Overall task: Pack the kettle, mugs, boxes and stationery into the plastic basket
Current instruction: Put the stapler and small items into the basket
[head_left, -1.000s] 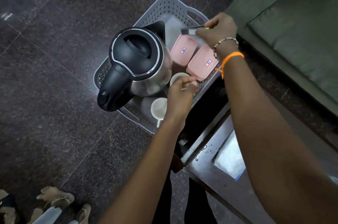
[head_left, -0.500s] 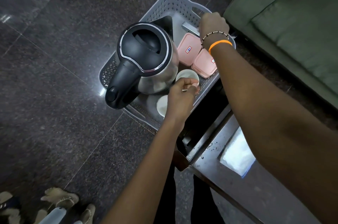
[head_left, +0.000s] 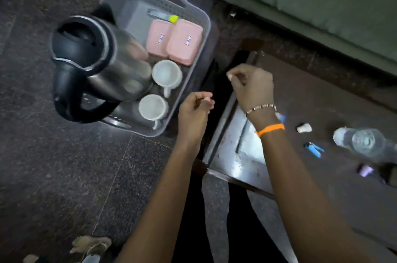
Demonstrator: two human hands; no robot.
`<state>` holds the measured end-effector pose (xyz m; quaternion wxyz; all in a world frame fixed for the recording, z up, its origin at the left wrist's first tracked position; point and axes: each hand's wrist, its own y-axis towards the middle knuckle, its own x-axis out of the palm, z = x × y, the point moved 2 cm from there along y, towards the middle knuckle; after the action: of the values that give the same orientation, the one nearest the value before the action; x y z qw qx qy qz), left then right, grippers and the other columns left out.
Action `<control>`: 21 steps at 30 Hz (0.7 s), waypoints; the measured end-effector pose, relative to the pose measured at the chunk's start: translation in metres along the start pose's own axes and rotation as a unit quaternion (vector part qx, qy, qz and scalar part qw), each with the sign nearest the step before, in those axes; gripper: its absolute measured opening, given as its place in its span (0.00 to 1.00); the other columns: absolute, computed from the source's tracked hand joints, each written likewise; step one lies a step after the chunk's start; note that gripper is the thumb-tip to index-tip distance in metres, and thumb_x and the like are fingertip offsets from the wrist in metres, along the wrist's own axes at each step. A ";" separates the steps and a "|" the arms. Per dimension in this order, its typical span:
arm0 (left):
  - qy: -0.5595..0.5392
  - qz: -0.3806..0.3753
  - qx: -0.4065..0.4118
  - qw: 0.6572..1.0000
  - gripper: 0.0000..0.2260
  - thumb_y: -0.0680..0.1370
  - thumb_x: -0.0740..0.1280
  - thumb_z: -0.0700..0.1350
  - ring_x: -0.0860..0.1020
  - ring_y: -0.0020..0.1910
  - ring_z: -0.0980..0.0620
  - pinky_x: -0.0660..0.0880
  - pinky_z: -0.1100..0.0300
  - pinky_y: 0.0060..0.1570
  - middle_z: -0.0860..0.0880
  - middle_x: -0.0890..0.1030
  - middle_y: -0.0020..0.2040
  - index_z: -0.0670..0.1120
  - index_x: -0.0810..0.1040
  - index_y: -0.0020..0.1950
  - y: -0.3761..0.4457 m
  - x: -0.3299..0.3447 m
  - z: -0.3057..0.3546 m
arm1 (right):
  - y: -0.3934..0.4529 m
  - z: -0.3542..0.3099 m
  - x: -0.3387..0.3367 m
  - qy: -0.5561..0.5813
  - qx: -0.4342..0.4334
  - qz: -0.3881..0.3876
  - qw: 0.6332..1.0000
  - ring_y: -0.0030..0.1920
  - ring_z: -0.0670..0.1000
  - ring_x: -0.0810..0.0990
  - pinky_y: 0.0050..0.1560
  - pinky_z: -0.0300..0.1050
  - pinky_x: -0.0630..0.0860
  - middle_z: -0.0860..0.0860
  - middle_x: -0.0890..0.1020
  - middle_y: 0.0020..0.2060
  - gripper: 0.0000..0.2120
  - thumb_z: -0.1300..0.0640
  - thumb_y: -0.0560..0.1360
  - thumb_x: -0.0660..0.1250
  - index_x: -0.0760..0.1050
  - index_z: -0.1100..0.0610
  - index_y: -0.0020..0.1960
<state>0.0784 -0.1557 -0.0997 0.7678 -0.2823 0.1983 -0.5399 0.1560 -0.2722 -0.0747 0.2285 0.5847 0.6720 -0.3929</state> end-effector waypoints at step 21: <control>0.617 -0.308 0.155 0.708 0.25 0.76 0.56 0.32 0.66 0.64 0.37 0.64 0.47 0.66 0.41 0.63 0.70 0.46 0.64 0.72 -0.027 0.279 -0.157 | -0.109 0.362 -0.037 -0.099 0.166 -0.166 0.967 0.73 0.58 0.55 0.70 0.56 0.65 0.54 0.61 0.72 0.17 0.64 0.73 0.62 0.75 0.56 0.61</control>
<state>0.0577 -0.4597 -0.2013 0.2984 0.1914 0.4429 -0.8235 0.0032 -0.5828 -0.2305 0.1250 0.4527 0.6595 -0.5869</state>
